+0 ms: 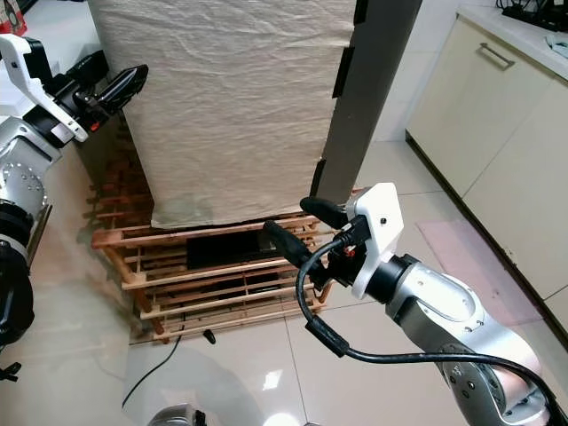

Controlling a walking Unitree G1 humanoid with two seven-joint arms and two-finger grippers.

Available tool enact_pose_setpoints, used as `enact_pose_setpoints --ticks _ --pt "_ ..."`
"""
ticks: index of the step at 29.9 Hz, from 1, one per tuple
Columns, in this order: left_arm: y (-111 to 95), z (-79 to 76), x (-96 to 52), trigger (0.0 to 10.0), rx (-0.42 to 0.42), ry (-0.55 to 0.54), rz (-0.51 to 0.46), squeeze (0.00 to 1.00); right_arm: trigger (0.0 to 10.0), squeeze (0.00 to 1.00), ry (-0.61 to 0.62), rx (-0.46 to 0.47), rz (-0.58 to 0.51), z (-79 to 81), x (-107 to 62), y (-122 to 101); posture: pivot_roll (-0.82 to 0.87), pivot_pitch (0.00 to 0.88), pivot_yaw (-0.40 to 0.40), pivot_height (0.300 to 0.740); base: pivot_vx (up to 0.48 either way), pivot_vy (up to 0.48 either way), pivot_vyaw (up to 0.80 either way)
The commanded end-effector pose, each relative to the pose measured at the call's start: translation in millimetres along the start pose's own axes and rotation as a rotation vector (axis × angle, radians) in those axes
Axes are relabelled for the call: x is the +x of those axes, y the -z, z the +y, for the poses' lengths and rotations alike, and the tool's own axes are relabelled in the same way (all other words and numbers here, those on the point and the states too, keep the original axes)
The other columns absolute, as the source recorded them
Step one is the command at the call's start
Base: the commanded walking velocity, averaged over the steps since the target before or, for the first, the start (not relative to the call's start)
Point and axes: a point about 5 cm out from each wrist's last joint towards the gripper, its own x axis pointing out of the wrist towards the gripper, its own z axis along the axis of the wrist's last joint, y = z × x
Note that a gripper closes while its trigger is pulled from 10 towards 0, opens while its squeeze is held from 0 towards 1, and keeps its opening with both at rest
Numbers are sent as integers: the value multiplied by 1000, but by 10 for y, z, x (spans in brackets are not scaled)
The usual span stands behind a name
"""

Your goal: Restocking fridge

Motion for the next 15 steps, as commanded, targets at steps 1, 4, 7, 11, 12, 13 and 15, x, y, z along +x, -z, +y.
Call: enact_pose_setpoints --ticks 1,4,7,11,12,13,15 --pt "103 -217 124 10000 13 230 86 0 10000 0 -6 -19 30 0 -34 24 -47 24 -31 740 0 0 0" --pt "138 -277 138 10000 11 304 115 0 10000 0 3 -23 35 -13 -45 39 -46 23 -30 740 0 0 0" --pt "162 -334 160 10000 10 362 138 0 10000 0 14 -26 38 -27 -51 51 -47 21 -30 740 0 0 0" --pt "166 -363 188 10000 14 386 143 0 10000 0 25 -30 45 -43 -59 79 -48 16 -27 740 0 0 0" --pt "162 -368 195 10000 14 388 142 0 10000 0 32 -31 49 -49 -63 90 -48 13 -26 740 0 0 0" --pt "162 -368 195 10000 14 388 142 0 10000 0 32 -31 49 -49 -63 90 -48 13 -26 740 0 0 0" --pt "154 -383 201 10000 18 407 145 0 10000 0 47 -31 57 -60 -75 116 -49 9 -26 740 0 0 0"
